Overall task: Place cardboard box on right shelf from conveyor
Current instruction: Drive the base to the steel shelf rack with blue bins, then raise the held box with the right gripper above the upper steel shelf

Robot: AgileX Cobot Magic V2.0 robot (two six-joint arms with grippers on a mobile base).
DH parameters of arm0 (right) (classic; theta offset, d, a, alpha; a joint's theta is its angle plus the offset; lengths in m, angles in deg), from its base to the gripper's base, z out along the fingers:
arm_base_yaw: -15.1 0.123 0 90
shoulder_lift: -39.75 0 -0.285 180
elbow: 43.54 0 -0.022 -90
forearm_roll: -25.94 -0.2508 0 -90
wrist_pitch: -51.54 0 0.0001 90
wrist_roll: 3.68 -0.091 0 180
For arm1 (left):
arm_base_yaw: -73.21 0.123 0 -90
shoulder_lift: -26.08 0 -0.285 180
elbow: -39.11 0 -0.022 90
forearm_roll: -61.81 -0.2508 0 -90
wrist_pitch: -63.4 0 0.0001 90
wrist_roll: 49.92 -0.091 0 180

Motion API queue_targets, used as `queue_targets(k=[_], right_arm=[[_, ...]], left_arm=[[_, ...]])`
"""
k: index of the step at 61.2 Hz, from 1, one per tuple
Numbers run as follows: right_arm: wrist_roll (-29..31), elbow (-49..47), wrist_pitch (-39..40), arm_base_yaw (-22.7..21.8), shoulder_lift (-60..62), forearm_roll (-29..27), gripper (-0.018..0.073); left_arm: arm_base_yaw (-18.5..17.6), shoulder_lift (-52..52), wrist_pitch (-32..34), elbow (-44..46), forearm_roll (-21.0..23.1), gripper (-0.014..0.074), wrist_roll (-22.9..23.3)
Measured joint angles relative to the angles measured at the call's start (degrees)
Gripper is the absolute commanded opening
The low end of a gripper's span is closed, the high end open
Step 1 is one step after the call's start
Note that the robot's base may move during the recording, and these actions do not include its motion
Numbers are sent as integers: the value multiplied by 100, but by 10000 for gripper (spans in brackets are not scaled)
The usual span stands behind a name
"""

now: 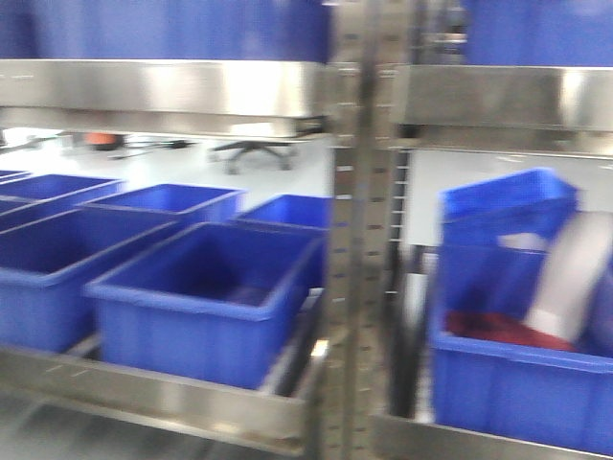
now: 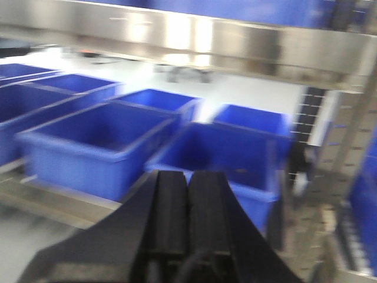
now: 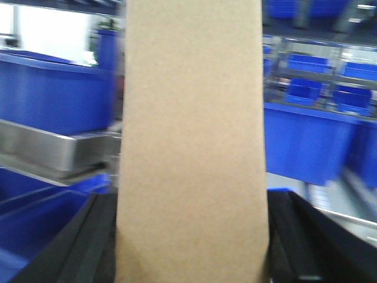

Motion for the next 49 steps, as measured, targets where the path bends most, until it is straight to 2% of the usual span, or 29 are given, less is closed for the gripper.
queue_targets(k=[49], right_arm=[[0, 0, 0, 0, 0, 0, 55]], left_arm=[[0, 0, 0, 0, 0, -119, 0]])
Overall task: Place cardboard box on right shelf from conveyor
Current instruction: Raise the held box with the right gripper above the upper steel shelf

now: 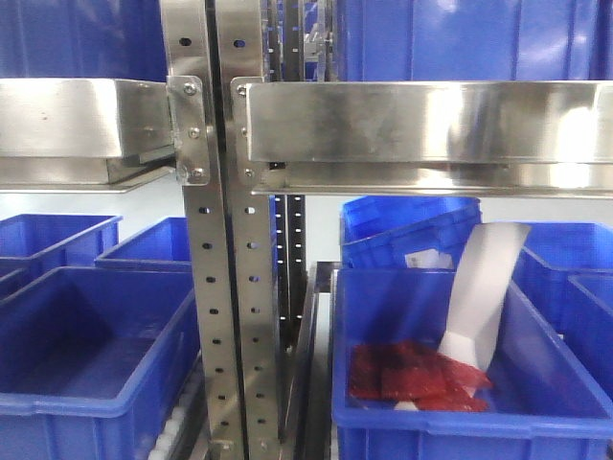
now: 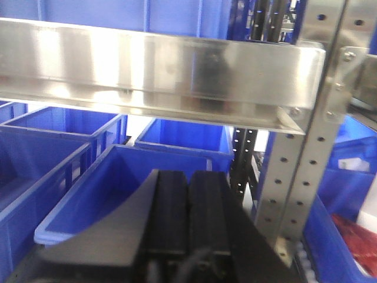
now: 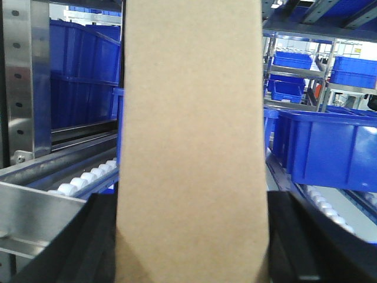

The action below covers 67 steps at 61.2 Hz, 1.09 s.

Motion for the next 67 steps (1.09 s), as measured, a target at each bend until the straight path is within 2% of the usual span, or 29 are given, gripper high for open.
queue_targets(k=[67], right_arm=[[0, 0, 0, 0, 0, 0, 55]], left_arm=[[0, 0, 0, 0, 0, -119, 0]])
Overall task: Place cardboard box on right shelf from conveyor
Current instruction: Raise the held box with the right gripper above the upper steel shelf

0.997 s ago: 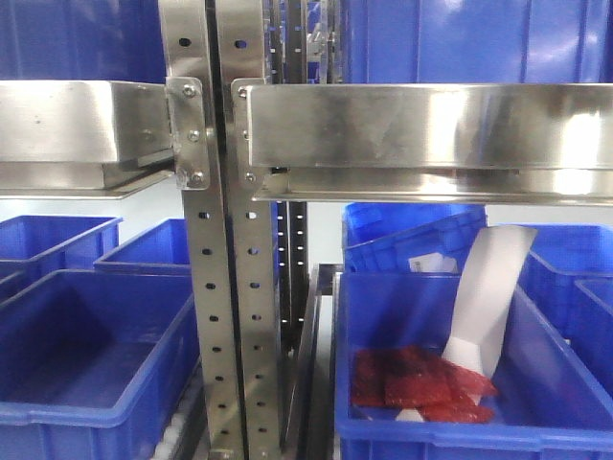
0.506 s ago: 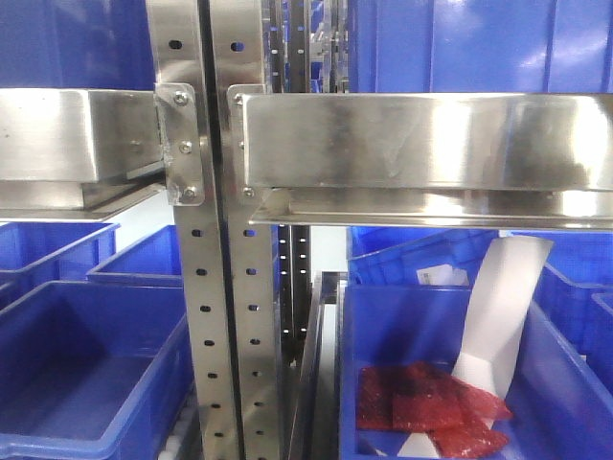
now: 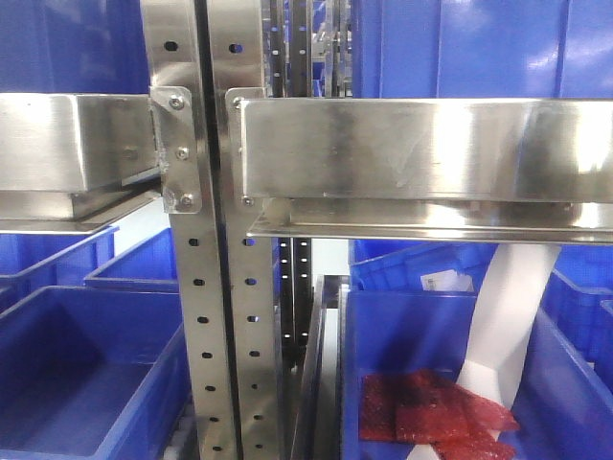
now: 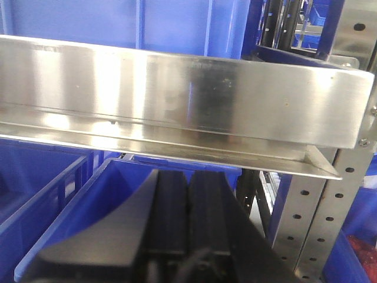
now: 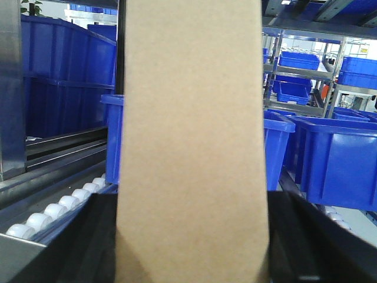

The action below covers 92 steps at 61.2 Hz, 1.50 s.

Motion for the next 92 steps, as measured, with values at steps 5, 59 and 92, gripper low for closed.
queue_targets(k=[5, 59, 92], right_arm=[[0, 0, 0, 0, 0, 0, 55], [117, -1543, -535, 0, -1208, 735, 57], [2224, -2609, -532, 798, -4070, 2383, 57]], left_arm=[[0, 0, 0, 0, 0, -119, 0], [0, 0, 0, 0, 0, -119, 0], [0, 0, 0, 0, 0, -119, 0]])
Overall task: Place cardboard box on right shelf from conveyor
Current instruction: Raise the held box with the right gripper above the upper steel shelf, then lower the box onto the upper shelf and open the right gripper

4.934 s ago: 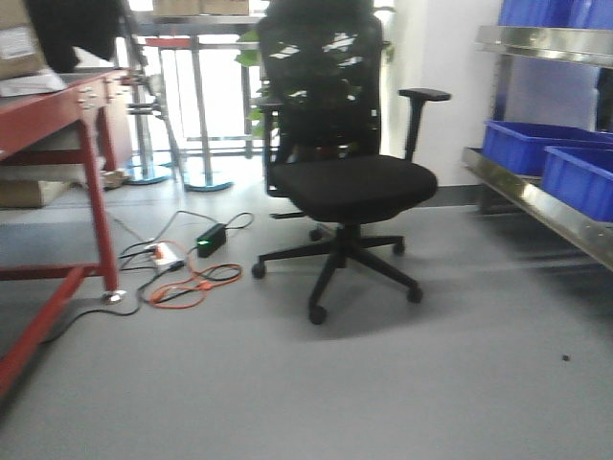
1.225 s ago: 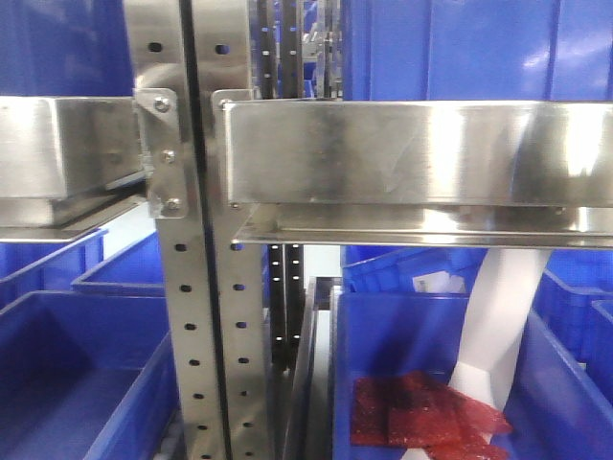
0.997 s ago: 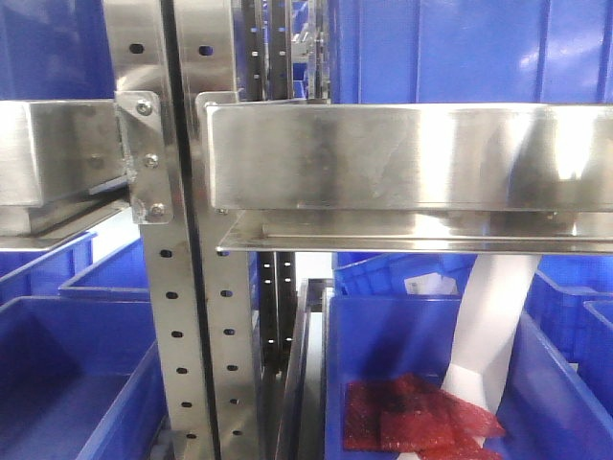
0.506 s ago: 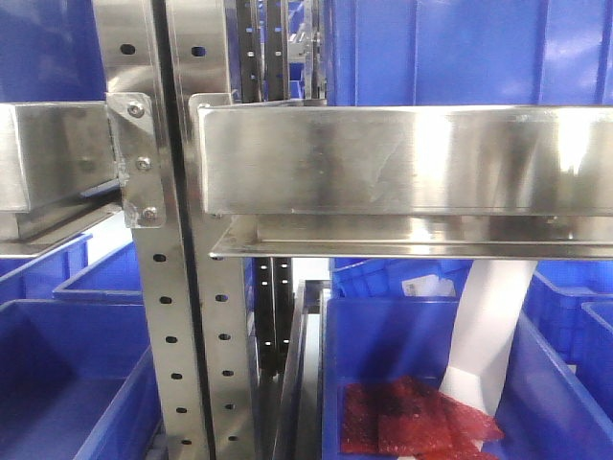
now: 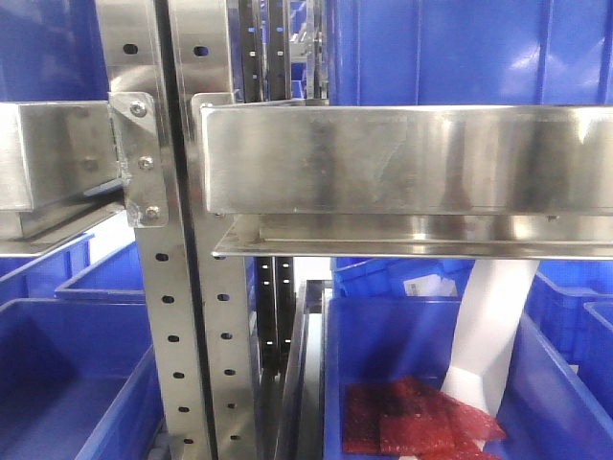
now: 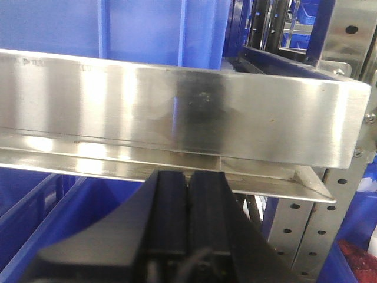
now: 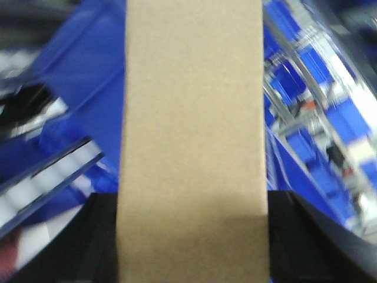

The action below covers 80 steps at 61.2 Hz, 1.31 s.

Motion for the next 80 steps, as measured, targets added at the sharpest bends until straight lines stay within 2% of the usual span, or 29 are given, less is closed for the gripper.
queue_targets(k=[15, 26, 44, 55, 57, 63, 67, 71, 73, 75, 80], right_arm=[[428, 0, 111, 859, -715, 1458, 57], [450, 0, 426, 1167, -1297, 2273, 57], [450, 0, 1311, 1201, -2026, 2509, 57], [461, -13, 1452, 1201, -2304, 2522, 66], [461, -13, 1452, 1201, -2326, 2522, 85], [461, -13, 1477, 1201, -2349, 2480, 225], [461, -13, 1487, 1201, -2349, 2350, 379], [377, -24, 1499, 1201, -2349, 2130, 571], [303, -24, 1524, 1201, -2349, 2025, 630], [242, -24, 1563, 1201, -2349, 1963, 650], [133, -35, 1587, 1201, -2349, 1899, 630]], left_arm=[[0, 0, 0, 0, 0, -119, 0], [0, 0, 0, 0, 0, -119, 0], [0, 0, 0, 0, 0, -119, 0], [0, 0, 0, 0, 0, -119, 0], [0, 0, 0, 0, 0, -119, 0], [0, 0, 0, 0, 0, -119, 0], [0, 0, 0, 0, 0, -119, 0], [0, 0, 0, 0, 0, -119, 0], [0, 0, 0, 0, 0, -119, 0], [0, 0, 0, 0, 0, -119, 0], [0, 0, 0, 0, 0, -119, 0]])
